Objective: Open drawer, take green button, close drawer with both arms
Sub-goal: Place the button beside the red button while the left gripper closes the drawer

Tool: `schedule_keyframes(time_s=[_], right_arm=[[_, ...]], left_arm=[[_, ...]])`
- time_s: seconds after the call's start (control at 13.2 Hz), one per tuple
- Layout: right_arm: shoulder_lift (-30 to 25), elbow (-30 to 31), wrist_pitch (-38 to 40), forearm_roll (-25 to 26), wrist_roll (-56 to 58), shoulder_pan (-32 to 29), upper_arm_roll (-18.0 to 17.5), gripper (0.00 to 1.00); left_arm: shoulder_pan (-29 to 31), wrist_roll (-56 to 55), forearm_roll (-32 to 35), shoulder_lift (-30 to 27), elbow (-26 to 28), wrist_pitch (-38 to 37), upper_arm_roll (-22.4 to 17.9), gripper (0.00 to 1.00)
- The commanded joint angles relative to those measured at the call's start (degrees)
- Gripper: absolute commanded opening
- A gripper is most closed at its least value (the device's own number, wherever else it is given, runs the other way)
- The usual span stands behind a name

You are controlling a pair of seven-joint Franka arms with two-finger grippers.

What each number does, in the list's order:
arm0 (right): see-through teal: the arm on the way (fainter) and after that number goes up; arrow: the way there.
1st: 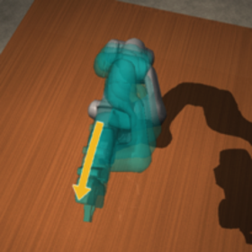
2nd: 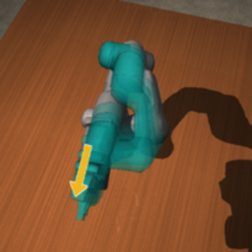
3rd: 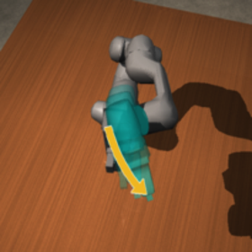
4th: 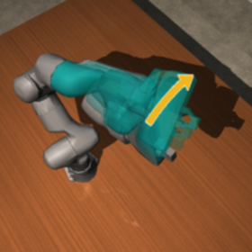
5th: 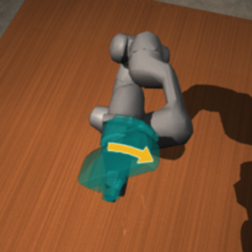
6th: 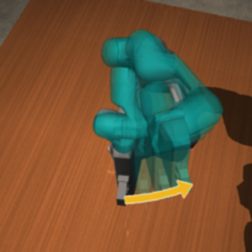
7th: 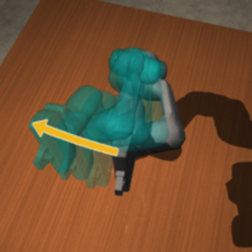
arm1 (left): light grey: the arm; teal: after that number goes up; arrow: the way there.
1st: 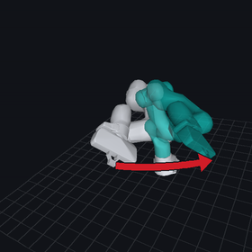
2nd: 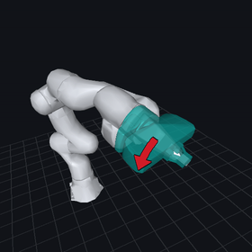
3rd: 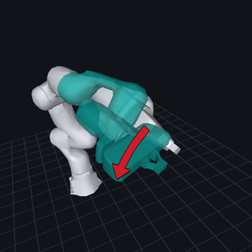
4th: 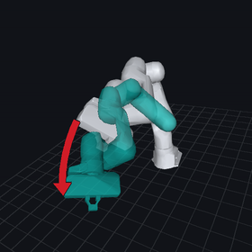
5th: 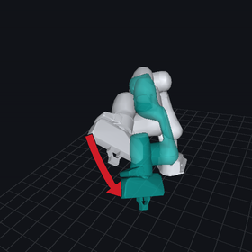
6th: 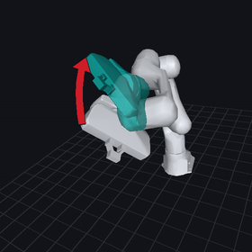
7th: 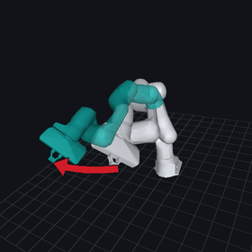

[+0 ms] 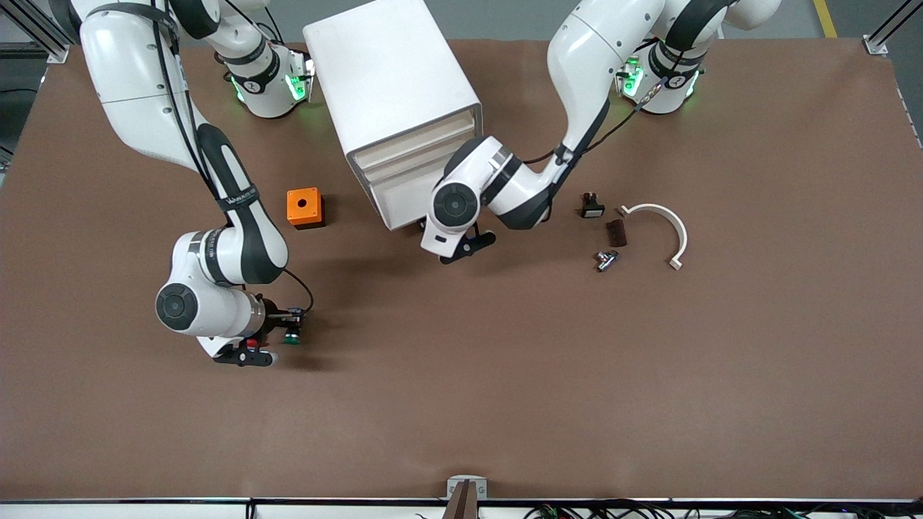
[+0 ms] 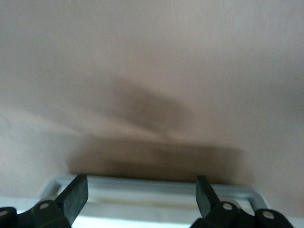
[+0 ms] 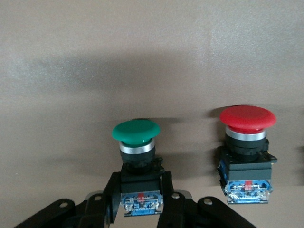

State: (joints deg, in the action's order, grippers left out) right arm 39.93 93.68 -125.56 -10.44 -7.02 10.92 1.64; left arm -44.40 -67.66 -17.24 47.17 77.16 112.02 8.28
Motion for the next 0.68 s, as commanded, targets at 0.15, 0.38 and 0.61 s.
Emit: schedule_keyframes(time_s=[0.15, 0.38, 0.61], right_arm=[[1.03, -2.88, 0.22, -0.46, 1.4, -1.42, -0.76, 1.0], [0.32, -4.46, 0.67, -0.63, 1.4, -3.09, -0.76, 1.0], [-3.0, -4.47, 4.42, -0.11, 2.27, -4.24, -0.67, 1.0]], left_arm=[[-3.05, -6.07, -0.78, -1.38, 1.41, -0.05, 1.92, 1.0], [-3.85, -7.49, -0.78, -1.38, 1.41, -0.05, 2.09, 1.0], [-2.71, -6.53, -0.17, -1.65, 1.32, -0.05, 1.83, 1.0]])
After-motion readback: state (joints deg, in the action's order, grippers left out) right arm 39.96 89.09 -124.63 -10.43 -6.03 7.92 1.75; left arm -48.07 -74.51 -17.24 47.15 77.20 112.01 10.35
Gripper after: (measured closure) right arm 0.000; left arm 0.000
